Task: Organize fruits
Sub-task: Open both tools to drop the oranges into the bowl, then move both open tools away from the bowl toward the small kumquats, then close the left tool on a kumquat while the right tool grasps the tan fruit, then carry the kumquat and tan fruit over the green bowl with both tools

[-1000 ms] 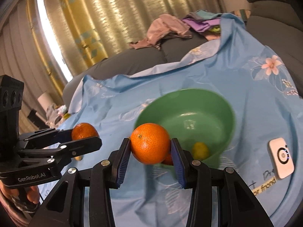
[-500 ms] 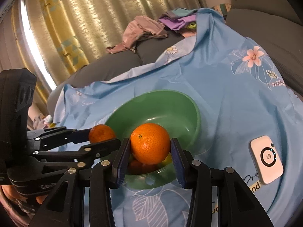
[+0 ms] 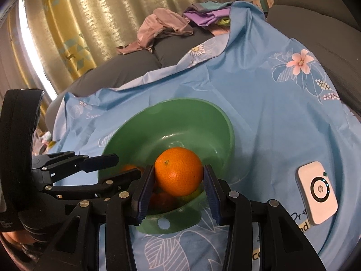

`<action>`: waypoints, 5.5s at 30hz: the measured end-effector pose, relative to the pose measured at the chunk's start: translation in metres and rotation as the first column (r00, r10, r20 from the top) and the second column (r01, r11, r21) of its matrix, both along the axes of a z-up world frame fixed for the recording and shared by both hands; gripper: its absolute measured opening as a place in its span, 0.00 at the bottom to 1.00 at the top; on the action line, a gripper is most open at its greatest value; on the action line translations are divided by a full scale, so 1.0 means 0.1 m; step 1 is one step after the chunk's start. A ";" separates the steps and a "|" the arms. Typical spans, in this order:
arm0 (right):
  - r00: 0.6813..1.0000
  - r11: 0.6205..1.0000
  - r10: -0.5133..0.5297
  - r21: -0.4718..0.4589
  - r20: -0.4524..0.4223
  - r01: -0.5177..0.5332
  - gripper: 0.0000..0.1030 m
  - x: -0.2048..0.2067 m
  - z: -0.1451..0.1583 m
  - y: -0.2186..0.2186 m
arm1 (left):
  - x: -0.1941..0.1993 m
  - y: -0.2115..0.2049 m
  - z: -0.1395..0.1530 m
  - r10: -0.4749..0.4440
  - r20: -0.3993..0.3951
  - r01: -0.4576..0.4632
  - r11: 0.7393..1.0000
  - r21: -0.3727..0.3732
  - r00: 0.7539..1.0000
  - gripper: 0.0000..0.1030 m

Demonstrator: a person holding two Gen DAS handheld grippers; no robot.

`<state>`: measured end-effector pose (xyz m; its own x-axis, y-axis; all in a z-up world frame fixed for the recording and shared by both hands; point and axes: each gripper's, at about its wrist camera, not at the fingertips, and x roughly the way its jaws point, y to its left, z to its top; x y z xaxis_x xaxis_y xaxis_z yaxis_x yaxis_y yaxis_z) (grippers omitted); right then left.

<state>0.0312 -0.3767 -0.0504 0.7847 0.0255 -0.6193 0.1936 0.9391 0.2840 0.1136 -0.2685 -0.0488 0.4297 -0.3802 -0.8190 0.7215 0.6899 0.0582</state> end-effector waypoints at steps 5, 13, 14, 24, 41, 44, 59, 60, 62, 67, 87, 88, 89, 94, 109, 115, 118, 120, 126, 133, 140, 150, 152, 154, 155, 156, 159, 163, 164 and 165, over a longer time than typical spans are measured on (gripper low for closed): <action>1.000 1.000 -0.013 -0.004 -0.001 0.013 0.43 0.00 0.02 -0.01 | 0.02 0.09 0.06 0.030 0.011 -0.030 0.999 -0.012 0.999 0.60; 1.000 1.000 0.003 0.010 0.029 -0.004 0.43 -0.09 0.12 0.06 | -0.09 0.62 0.28 0.109 0.020 -0.107 0.990 -0.094 0.994 0.84; 0.999 1.000 0.015 0.014 0.029 -0.015 0.44 -0.10 0.12 0.08 | -0.10 0.71 0.30 0.121 0.013 -0.119 0.987 -0.105 0.993 0.85; 0.972 0.973 0.228 0.010 0.061 -0.229 0.44 -0.10 0.18 0.71 | -0.48 2.18 0.28 0.312 -0.027 -0.310 0.926 -0.215 0.950 0.85; 0.900 0.901 0.432 -0.015 -0.063 -0.433 0.44 0.23 -0.05 1.71 | -0.11 2.75 -0.13 0.334 -0.112 -0.352 0.903 -0.244 0.936 0.84; 0.899 0.901 0.431 -0.012 -0.081 -0.433 0.44 0.29 -0.10 1.72 | 0.11 2.68 -0.28 0.332 -0.126 -0.351 0.914 -0.201 0.935 0.84; 0.911 0.917 0.398 0.026 -0.106 -0.398 0.44 0.50 -0.27 1.59 | 0.19 2.68 -0.32 0.273 -0.144 -0.300 0.927 -0.223 0.951 0.78; 0.911 0.917 0.398 0.026 -0.105 -0.398 0.44 0.50 -0.27 1.59 | 0.20 2.69 -0.32 0.283 -0.136 -0.308 0.927 -0.214 0.949 0.78; 0.913 0.919 0.394 0.024 -0.108 -0.394 0.44 0.52 -0.27 1.58 | 0.26 2.66 -0.41 0.318 -0.121 -0.334 0.932 -0.144 0.940 0.76; 0.914 0.920 0.392 0.029 -0.108 -0.391 0.44 0.52 -0.27 1.58 | 0.47 2.63 -0.66 0.368 -0.144 -0.378 0.925 -0.045 0.918 0.58; 0.913 0.922 0.379 -0.021 -0.152 -0.386 0.44 0.83 -0.34 1.59 | 0.44 2.77 -0.52 0.382 -0.124 -0.395 0.914 -0.099 0.916 0.24; 0.914 0.923 0.373 -0.040 -0.157 -0.383 0.44 0.85 -0.34 1.60 | 0.41 2.78 -0.47 0.376 -0.121 -0.390 0.913 -0.122 0.919 0.24; 0.915 0.922 0.372 -0.053 -0.158 -0.384 0.44 0.89 -0.33 1.62 | 0.39 2.79 -0.44 0.369 -0.120 -0.384 0.913 -0.141 0.922 0.24; 0.920 0.908 0.336 -0.188 -0.203 -0.374 0.44 1.07 -0.35 1.79 | 0.37 2.80 -0.53 0.357 -0.119 -0.371 0.920 -0.129 0.927 0.22; 0.916 0.870 0.256 -0.340 -0.309 -0.358 0.44 1.48 -0.50 1.88 | 0.51 2.77 -0.65 0.312 -0.153 -0.330 0.938 -0.110 0.938 0.28; 0.886 0.890 0.326 -0.210 -0.329 -0.405 0.42 1.49 -0.58 1.80 | 0.54 2.66 -0.64 0.283 -0.142 -0.297 0.950 -0.095 0.949 0.24; 0.887 0.892 0.342 -0.188 -0.310 -0.410 0.39 1.45 -0.56 1.77 | 0.56 2.63 -0.68 0.278 -0.149 -0.293 0.952 -0.085 0.949 0.26; 0.883 0.889 0.356 -0.182 -0.304 -0.421 0.38 1.43 -0.56 1.77 | 0.55 2.61 -0.70 0.272 -0.147 -0.285 0.955 -0.078 0.951 0.26; 0.881 0.886 0.374 -0.169 -0.291 -0.432 0.38 1.37 -0.53 1.74 | 0.55 2.55 -0.73 0.263 -0.140 -0.275 0.959 -0.070 0.955 0.24; 0.873 0.877 0.432 -0.119 -0.228 -0.465 0.38 1.05 -0.35 1.65 | 0.54 2.56 -0.74 0.251 -0.138 -0.263 0.962 -0.078 0.958 0.24; 0.883 0.839 0.358 -0.310 -0.303 -0.447 0.38 1.02 -0.42 1.81 | 0.53 2.53 -0.74 0.256 -0.129 -0.267 0.961 -0.079 0.958 0.24; 0.844 0.855 0.420 -0.165 -0.333 -0.491 0.38 0.95 -0.56 1.80 | 0.54 2.50 -0.74 0.246 -0.122 -0.257 0.963 -0.078 0.961 0.24; 0.843 0.855 0.419 -0.164 -0.338 -0.492 0.38 0.94 -0.59 1.83 | 0.55 2.50 -0.74 0.250 -0.123 -0.261 0.962 -0.080 0.960 0.24; 0.837 0.855 0.426 -0.150 -0.343 -0.497 0.38 0.94 -0.63 1.84 | 0.55 2.49 -0.74 0.251 -0.123 -0.262 0.962 -0.082 0.960 0.24; 0.835 0.854 0.428 -0.149 -0.346 -0.499 0.38 0.94 -0.65 1.85 | 0.55 2.49 -0.74 0.251 -0.122 -0.262 0.961 -0.084 0.960 0.24; 0.835 0.853 0.428 -0.151 -0.347 -0.500 0.37 0.93 -0.66 1.85 | 0.55 2.49 -0.74 0.253 -0.125 -0.265 0.960 -0.087 0.959 0.24; 0.842 0.855 0.423 -0.161 -0.333 -0.493 0.27 0.93 -0.64 1.83 | 0.58 2.49 -0.73 0.262 -0.139 -0.277 0.956 -0.099 0.955 0.25; 0.844 0.859 0.429 -0.145 -0.322 -0.492 0.26 0.93 -0.64 1.80 | 0.61 2.51 -0.72 0.273 -0.152 -0.291 0.950 -0.111 0.950 0.25; 0.845 0.860 0.430 -0.140 -0.319 -0.491 0.26 0.93 -0.65 1.79 | 0.62 2.52 -0.72 0.284 -0.150 -0.301 0.947 -0.110 0.947 0.25; 0.845 0.861 0.432 -0.133 -0.315 -0.490 0.26 0.93 -0.64 1.79 | 0.63 2.53 -0.71 0.295 -0.147 -0.312 0.944 -0.108 0.944 0.25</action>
